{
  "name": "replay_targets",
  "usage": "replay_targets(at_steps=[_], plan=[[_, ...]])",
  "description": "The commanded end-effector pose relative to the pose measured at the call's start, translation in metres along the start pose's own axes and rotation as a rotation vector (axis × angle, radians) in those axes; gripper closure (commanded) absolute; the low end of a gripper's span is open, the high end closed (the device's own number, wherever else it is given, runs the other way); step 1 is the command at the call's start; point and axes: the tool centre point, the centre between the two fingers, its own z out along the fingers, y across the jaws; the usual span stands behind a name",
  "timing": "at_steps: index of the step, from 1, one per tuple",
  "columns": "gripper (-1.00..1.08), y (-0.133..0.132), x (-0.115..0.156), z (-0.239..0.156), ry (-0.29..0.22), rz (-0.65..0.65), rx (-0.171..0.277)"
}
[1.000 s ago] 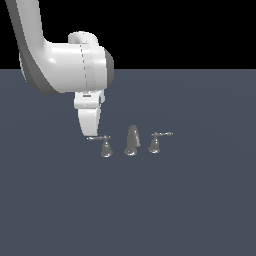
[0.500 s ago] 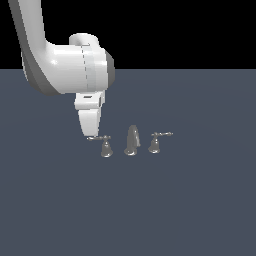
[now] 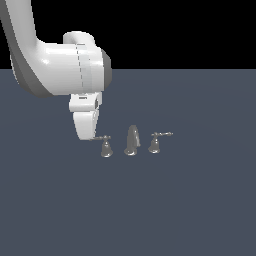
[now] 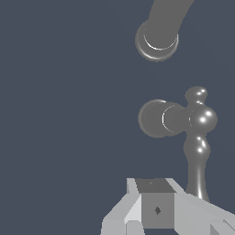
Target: Turn on the faucet by rotating a designated handle.
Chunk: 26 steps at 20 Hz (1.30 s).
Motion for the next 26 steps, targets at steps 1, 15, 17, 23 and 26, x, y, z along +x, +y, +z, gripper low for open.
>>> replay_targets(at_steps=[1,15,17,23,26], plan=[[1.08,0.008,-0.004,0.0,0.0,0.0,0.0],[1.08,0.042,0.002,0.0,0.0,0.004,0.003],[1.08,0.049,0.002,0.0,0.0,0.003,0.002],[1.08,0.051,0.008,0.0,-0.005,0.007,0.015],[1.08,0.059,0.017,0.0,-0.004,0.005,0.011]])
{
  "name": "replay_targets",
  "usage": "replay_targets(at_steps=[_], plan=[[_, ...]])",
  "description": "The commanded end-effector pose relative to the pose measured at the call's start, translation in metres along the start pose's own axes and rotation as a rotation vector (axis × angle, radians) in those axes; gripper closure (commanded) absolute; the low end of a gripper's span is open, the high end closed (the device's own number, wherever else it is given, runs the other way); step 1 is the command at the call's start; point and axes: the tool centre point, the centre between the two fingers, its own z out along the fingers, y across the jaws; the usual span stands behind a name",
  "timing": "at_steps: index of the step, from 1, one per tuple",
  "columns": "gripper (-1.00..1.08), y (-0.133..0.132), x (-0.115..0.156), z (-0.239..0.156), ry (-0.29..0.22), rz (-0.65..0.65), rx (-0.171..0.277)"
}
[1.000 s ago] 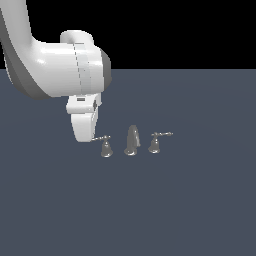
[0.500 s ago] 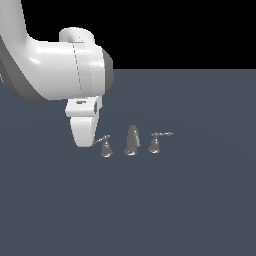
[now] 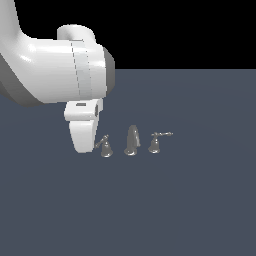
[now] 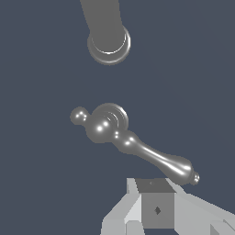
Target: Turn on the faucet by rotating a designated handle.
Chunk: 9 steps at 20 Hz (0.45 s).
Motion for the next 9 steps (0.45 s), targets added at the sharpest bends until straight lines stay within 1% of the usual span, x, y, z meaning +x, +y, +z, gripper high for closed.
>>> replay_targets(at_steps=[1,8,9], plan=[[1.08,0.007,0.016,0.0,0.005,0.013,-0.005],[1.08,0.026,0.038,-0.001,0.008,0.008,-0.014],[1.08,0.026,0.038,-0.001,0.008,0.008,-0.014]])
